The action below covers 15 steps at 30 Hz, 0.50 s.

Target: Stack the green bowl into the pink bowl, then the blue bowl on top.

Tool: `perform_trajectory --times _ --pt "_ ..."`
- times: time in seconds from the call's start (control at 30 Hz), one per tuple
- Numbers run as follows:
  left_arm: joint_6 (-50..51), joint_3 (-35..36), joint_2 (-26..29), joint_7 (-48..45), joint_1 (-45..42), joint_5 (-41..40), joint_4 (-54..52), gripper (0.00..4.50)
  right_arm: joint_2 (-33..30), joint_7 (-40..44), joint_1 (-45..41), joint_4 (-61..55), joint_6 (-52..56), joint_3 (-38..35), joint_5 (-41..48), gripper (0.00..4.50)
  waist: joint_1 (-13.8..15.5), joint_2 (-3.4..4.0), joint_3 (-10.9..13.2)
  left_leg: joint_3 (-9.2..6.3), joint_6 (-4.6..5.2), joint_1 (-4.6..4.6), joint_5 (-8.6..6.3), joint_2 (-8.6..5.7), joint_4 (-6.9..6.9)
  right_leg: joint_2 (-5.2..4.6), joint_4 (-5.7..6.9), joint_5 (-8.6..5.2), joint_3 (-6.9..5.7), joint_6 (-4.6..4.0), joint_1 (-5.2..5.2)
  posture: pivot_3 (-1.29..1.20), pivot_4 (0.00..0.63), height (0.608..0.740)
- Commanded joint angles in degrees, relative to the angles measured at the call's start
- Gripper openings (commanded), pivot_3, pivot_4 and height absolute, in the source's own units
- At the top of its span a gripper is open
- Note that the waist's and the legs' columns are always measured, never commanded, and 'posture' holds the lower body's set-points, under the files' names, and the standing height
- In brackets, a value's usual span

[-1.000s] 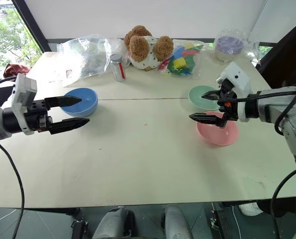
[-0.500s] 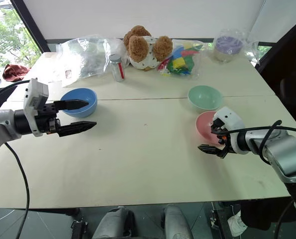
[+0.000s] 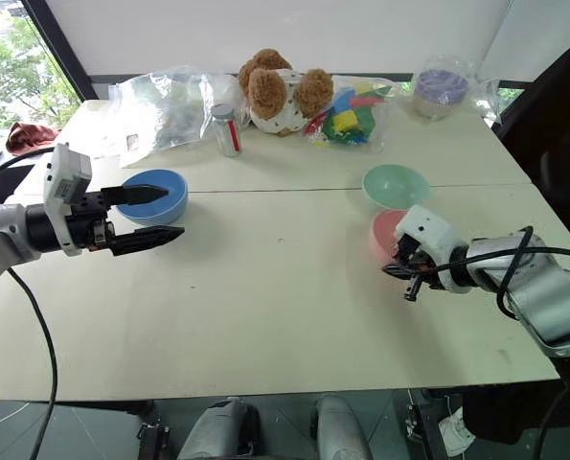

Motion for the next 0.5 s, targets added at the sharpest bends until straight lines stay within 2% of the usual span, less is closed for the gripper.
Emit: perform_trajectory --times 0.03,0.13,0.2,0.3,0.5 --pt "-1.44 0.26 0.48 -0.64 -2.45 0.41 0.48 4.50 3.20 7.99 -10.34 -4.38 -4.85 2.90 3.33 0.04 -0.17 0.01 0.00 0.00 0.00 0.02 0.00 0.00 0.00 0.00 0.00 0.00 0.00 0.00 0.00 0.00 0.150 0.740" --pt "-1.73 -0.25 0.38 -0.96 -3.47 0.80 1.40 4.50 8.07 10.23 -15.29 -2.19 -8.90 9.34 -0.46 0.04 0.03 -0.06 -0.04 -0.05 0.00 0.06 0.00 0.04 -0.01 0.05 0.01 0.00 -0.02 -0.01 0.04 0.00 0.150 0.740" --pt "-1.62 -0.45 0.39 -1.02 -4.12 0.80 1.57 4.50 11.58 12.56 -17.81 1.70 -16.96 17.20 -8.11 0.04 0.30 -0.08 -0.04 -0.08 0.00 0.00 0.00 0.03 -0.01 0.05 0.00 0.00 -0.04 0.00 0.02 0.00 0.150 0.740" --pt "-1.27 -0.38 0.69 -1.06 -4.40 0.66 1.14 4.50 16.01 15.46 -20.37 8.77 -28.06 25.22 -16.75 0.04 0.30 -0.09 -0.04 -0.04 0.00 -0.05 0.00 -0.09 0.05 -0.06 -0.03 0.00 -0.04 0.00 0.01 0.00 0.150 0.740" --pt "-0.10 1.76 1.36 -0.45 -2.55 -0.24 -0.41 4.50 20.80 17.13 -23.76 20.13 -40.23 28.94 -25.32 0.04 0.14 -0.09 -0.04 -0.04 0.00 -0.05 0.00 -0.08 0.06 -0.07 -0.02 0.00 -0.05 0.00 0.00 0.00 0.150 0.740"
